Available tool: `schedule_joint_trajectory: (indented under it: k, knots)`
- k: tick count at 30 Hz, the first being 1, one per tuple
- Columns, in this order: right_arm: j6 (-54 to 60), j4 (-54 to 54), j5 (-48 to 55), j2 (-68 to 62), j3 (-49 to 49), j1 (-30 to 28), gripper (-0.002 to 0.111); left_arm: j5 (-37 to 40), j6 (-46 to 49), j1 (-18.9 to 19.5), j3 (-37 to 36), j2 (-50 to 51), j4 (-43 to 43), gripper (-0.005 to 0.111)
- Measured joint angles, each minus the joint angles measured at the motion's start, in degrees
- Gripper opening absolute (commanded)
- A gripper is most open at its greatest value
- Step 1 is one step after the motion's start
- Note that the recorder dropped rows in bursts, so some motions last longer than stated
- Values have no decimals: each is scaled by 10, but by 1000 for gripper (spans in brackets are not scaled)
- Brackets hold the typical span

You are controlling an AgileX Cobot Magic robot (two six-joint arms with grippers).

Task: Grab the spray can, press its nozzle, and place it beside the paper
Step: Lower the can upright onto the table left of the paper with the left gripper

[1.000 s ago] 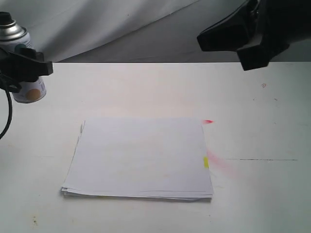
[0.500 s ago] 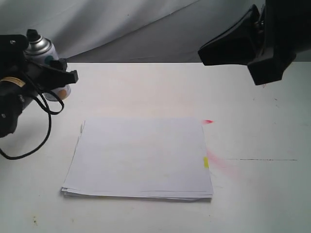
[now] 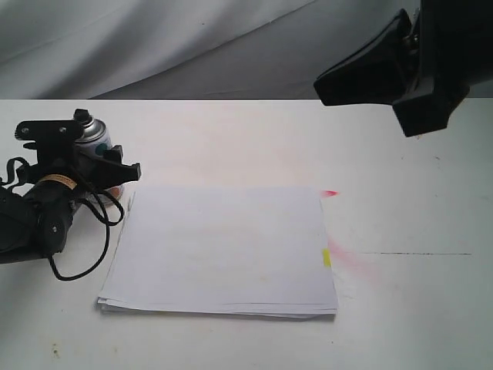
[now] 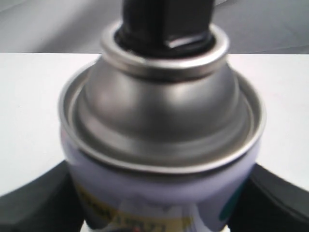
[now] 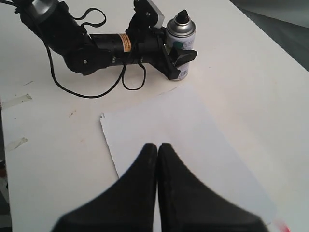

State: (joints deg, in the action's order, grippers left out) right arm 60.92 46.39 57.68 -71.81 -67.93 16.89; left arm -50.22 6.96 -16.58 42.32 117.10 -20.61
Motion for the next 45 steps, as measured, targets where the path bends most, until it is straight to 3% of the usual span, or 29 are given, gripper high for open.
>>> schedule_joint_trajectory:
  k: [32, 35, 41, 45]
  knots:
    - [0, 0, 0, 0, 0, 0, 0, 36, -4, 0, 1, 0, -4, 2]
    - [0, 0, 0, 0, 0, 0, 0, 36, -4, 0, 1, 0, -4, 14]
    - [0, 0, 0, 0, 0, 0, 0, 39, -4, 1, 2, 0, 33, 59]
    - [0, 0, 0, 0, 0, 0, 0, 43, -4, 2, 4, 0, 40, 68]
